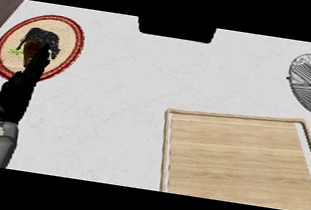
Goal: Pick the croissant from the tray and place it in the tiered basket
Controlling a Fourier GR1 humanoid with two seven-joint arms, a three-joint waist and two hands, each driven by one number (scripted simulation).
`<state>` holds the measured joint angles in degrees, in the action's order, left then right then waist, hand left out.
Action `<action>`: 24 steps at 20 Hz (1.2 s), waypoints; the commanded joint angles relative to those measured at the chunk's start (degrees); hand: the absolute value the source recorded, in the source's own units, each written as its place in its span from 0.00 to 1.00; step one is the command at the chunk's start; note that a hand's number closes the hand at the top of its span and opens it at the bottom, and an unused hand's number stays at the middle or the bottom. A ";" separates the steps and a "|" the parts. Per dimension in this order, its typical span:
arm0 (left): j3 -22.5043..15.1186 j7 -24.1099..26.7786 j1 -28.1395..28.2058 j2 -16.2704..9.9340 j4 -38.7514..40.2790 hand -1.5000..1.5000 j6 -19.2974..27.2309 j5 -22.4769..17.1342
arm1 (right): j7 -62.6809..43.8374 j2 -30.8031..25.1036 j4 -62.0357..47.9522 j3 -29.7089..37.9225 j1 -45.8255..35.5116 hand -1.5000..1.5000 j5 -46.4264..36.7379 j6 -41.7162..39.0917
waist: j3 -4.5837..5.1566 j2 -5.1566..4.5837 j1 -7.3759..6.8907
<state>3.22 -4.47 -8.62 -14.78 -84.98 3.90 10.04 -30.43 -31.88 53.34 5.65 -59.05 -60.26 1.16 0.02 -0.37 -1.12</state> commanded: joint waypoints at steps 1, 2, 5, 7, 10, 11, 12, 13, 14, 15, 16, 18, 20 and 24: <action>0.82 2.86 0.84 -0.48 1.32 0.50 -0.52 -0.18 | 2.89 -4.96 -6.38 -1.12 0.35 1.00 -4.82 1.96 | 0.01 -0.09 0.00; 0.51 1.29 -0.97 0.65 2.12 0.50 0.71 0.40 | 4.26 -5.77 -8.58 -0.82 1.43 1.00 -5.25 3.27 | -0.01 -0.18 0.15; 1.74 2.97 -0.55 -0.38 2.28 0.50 -0.47 -0.52 | 10.23 -10.22 -14.87 1.94 -1.47 1.00 -4.23 4.39 | -0.02 -0.13 -0.12; 1.54 3.06 -2.89 -0.22 5.60 0.50 -0.79 0.23 | 10.69 -7.46 -18.88 1.62 -3.26 1.00 -5.40 7.85 | -0.02 -0.19 -0.10; -0.66 2.25 0.42 1.78 1.36 0.50 0.78 1.78 | 18.31 -11.40 -24.05 4.23 -4.57 1.00 -2.79 6.58 | -0.06 -0.25 -0.68; 0.76 0.21 -0.74 0.03 0.48 0.50 -0.63 0.82 | 16.27 -7.92 -23.73 3.33 -2.78 1.00 -3.51 8.01 | -0.05 -0.05 -0.30; 1.89 4.24 -2.89 0.43 6.48 0.50 -0.12 0.72 | 17.58 -9.35 -24.06 3.62 -4.71 1.00 -3.20 5.98 | -0.01 -0.11 0.08; 0.85 -0.02 -2.45 0.47 1.90 0.50 -0.66 0.65 | 21.30 -10.55 -26.69 5.18 -3.49 1.00 -1.78 7.35 | -0.07 -0.18 -0.37; -0.21 3.91 -1.12 2.51 4.15 0.50 1.73 2.42 | 22.02 -11.39 -28.23 6.05 -5.08 1.00 -0.91 5.31 | -0.05 -0.29 -0.45; -0.05 0.68 -2.60 1.07 2.97 0.50 -0.46 1.57 | 23.26 -11.12 -29.35 7.16 -3.53 1.00 -0.12 7.63 | -0.08 -0.26 -0.42; 0.07 -5.11 -1.15 0.60 -4.41 0.50 -0.70 0.77 | 23.13 -9.98 -28.52 7.41 -1.66 1.00 0.53 8.03 | -0.12 0.07 -0.55; 0.64 0.76 -1.58 0.29 1.94 0.50 -2.44 -0.08 | 24.53 -10.43 -33.12 8.78 -4.46 1.00 1.04 8.35 | -0.10 -0.54 -1.19; -0.24 -1.02 0.91 1.43 -2.63 0.50 -0.61 1.17 | 26.89 -12.38 -34.06 9.56 -3.85 1.00 2.11 5.37 | -0.10 -0.17 -0.88; -0.21 1.38 -1.70 2.43 1.74 0.50 0.79 2.12 | 23.99 -11.87 -37.82 15.96 -2.86 0.00 8.21 3.69 | -0.12 -0.48 -0.53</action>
<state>3.36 -4.05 -9.87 -13.19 -84.04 3.88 11.49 -6.63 -42.76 19.05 17.60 -62.59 -55.69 6.12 -0.09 -0.72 -1.73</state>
